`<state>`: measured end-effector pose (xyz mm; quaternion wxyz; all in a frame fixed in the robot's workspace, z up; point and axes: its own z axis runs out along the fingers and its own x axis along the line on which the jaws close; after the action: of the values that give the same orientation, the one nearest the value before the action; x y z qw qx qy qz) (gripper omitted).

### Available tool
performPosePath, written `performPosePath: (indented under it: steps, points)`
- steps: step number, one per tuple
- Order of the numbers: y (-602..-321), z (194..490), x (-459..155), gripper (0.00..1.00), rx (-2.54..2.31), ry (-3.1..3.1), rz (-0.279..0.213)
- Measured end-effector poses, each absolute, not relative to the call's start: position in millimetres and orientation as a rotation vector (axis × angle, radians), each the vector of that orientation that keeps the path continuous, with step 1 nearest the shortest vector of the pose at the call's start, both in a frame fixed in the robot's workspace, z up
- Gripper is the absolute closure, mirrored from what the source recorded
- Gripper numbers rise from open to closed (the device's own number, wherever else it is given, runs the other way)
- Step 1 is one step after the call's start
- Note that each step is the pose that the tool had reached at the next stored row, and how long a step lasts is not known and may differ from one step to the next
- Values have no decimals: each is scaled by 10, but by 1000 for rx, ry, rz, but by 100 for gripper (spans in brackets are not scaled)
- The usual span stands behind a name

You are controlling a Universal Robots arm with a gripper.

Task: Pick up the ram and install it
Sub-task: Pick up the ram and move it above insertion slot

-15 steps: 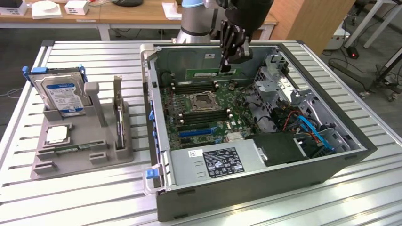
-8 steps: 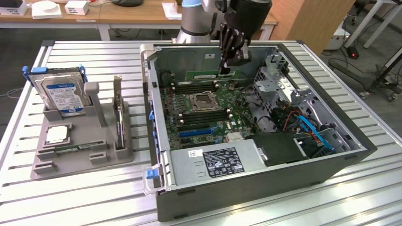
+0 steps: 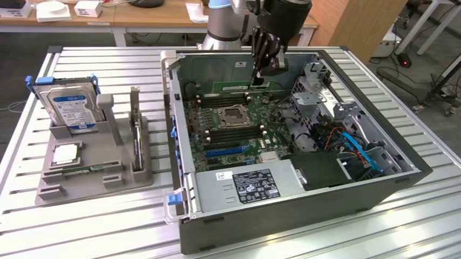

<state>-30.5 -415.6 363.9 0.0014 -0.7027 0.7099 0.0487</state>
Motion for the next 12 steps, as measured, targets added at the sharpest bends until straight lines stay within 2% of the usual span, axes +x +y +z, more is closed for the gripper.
performPosePath:
  steps: [12]
  points:
    - [-4157,3578,-305,89,-2206,2228,153]
